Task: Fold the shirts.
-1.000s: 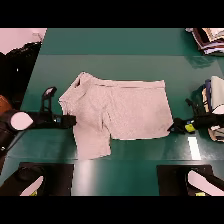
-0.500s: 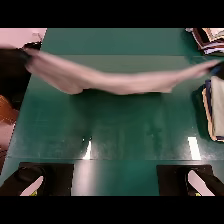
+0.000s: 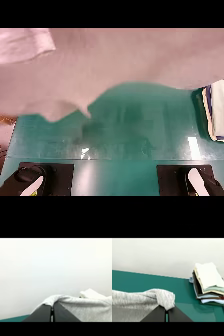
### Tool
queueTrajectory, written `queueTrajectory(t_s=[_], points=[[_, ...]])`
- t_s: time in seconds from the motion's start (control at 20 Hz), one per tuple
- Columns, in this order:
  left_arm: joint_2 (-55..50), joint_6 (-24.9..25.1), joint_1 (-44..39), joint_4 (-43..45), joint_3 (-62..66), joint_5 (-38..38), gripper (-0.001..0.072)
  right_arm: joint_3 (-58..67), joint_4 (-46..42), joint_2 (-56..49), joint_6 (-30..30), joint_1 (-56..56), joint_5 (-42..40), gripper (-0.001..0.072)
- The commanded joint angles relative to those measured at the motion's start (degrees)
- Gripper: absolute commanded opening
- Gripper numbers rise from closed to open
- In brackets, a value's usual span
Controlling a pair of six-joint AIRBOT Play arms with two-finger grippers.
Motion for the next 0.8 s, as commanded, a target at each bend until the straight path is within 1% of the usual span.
queueTrajectory(t_s=[0.0, 0.15, 0.2, 0.25, 0.3, 0.35, 0.4, 0.5, 0.55, 0.65, 0.75], points=[[-0.6, 0.3, 0.0, -4.5, 1.1, -2.6, 0.0025, 6.6, 0.0, -3.0, 2.9, -4.2, 8.8, 0.0012], [-2.2, 0.3, 0.0, -3.4, -9.1, -5.6, 0.0025, 6.3, 0.5, -9.5, 4.8, -0.4, 15.3, 0.0011], [-3.7, 0.7, 0.0, -3.0, -12.7, -7.8, 0.0025, 3.9, 0.4, -11.5, 5.4, 2.1, 16.7, 0.0012], [-5.7, 2.2, 0.0, -2.5, -15.7, -10.2, 0.0025, 0.9, -0.6, -13.4, 5.5, 4.8, 17.5, 0.0012], [-8.5, 3.4, 0.0, -1.3, -18.9, -12.6, 0.0025, -2.5, -2.8, -15.8, 5.6, 8.3, 18.1, 0.0012], [-11.6, 3.5, 0.0, -0.1, -21.7, -14.3, 0.0026, -5.8, -5.8, -18.1, 6.0, 11.7, 18.3, 0.0011], [-15.1, 3.8, 0.0, 0.8, -24.9, -14.8, 0.0025, -9.5, -9.8, -20.7, 6.7, 15.3, 18.2, 0.0012], [-22.1, 5.7, 0.0, 0.7, -30.5, -13.3, 0.0025, -15.7, -16.1, -26.3, 7.3, 20.6, 18.1, 0.0011], [-25.7, 6.1, 0.0, 0.8, -32.4, -11.5, 0.0026, -17.7, -17.5, -29.5, 7.4, 22.2, 17.9, 0.0012], [-33.8, 6.3, 0.2, 0.9, -33.9, -6.1, 0.0025, -20.3, -17.6, -36.6, 7.4, 23.6, 14.8, 0.0012], [-41.0, 6.2, 1.6, 0.4, -33.9, 2.1, 0.0026, -20.5, -16.9, -43.2, 7.4, 23.7, 9.9, 0.0011]])
